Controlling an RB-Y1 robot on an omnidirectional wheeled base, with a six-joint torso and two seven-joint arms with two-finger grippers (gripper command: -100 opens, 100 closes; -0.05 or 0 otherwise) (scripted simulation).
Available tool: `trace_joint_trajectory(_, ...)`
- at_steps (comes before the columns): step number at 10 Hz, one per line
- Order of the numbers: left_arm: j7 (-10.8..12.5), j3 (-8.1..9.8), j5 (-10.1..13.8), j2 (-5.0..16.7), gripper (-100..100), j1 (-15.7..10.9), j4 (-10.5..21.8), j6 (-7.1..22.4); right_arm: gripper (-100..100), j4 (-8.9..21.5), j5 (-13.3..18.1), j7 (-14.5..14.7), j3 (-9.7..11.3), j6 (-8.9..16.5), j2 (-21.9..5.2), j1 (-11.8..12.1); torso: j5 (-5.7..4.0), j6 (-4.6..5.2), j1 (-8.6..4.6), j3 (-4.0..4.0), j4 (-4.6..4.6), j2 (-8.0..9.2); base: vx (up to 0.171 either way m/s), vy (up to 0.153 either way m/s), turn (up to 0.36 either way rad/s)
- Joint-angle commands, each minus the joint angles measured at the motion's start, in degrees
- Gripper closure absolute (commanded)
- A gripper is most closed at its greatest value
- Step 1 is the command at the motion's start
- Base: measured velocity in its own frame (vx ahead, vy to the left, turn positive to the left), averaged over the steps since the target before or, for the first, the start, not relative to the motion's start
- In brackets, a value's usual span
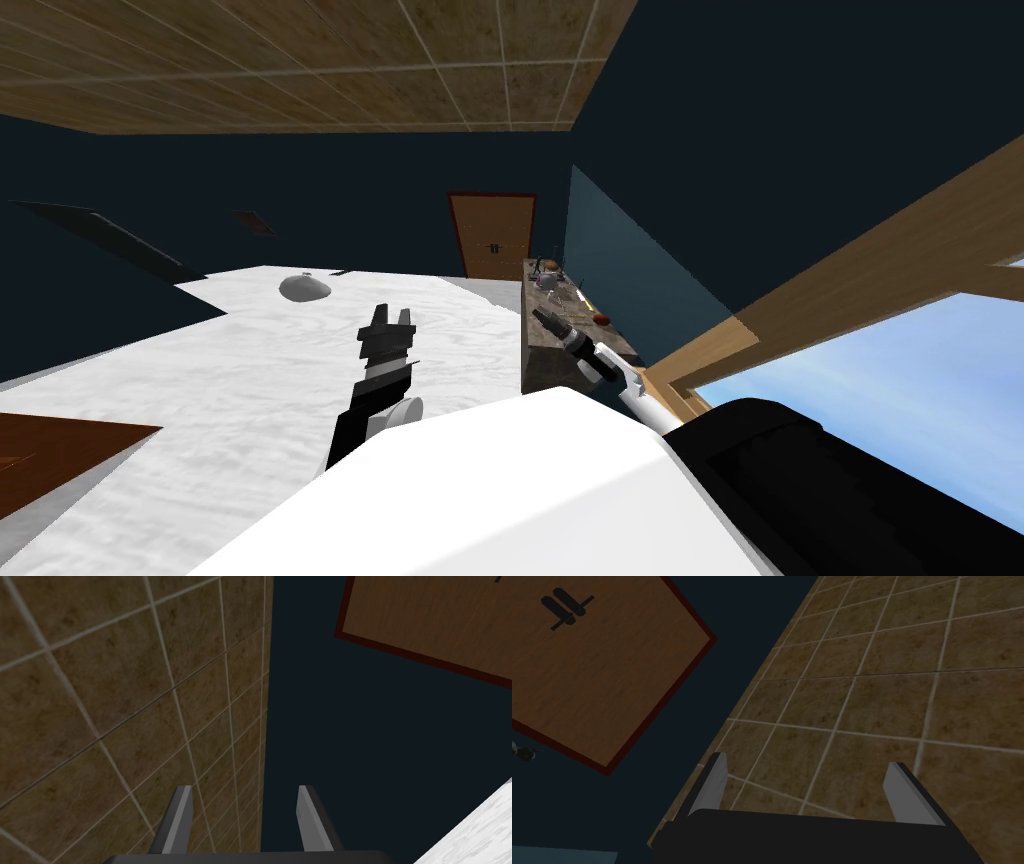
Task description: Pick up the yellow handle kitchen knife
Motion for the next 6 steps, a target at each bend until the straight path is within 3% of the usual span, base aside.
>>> trace_joint_trajectory(1, 0.00, 0.00, 0.00, 0.00, 0, 0.00, 0.00, 0.00, -100, 1.76, 0.91, 0.47, 0.75, -0.08, -2.75, -0.91, 0.00, 0.00, 0.00, 0.00, 0.00, 0.00, 0.024, 0.043, 0.079)
trace_joint_trajectory(3, 0.00, 0.00, 0.00, 0.00, 0, 0.00, 0.00, 0.00, -100, 4.33, 2.43, 1.09, 1.60, -0.41, -6.23, -1.60, -0.01, 0.00, -0.02, -0.02, -0.01, -0.03, 0.030, 0.044, 0.126)
trace_joint_trajectory(4, 0.00, 0.01, 0.00, 0.00, 0, 0.01, 0.00, 0.00, -100, 6.99, 4.00, 1.74, 2.55, -0.78, -7.80, -2.26, -0.01, 0.04, -0.05, -0.02, -0.01, -0.03, 0.042, 0.052, 0.160)
trace_joint_trajectory(6, 0.00, 0.01, 0.00, 0.00, 0, 0.01, 0.00, 0.00, -100, 6.99, 4.00, 1.74, 2.55, -0.78, -10.25, -2.26, 0.00, 0.04, -0.04, -0.02, -0.01, -0.03, 0.021, 0.029, 0.034)
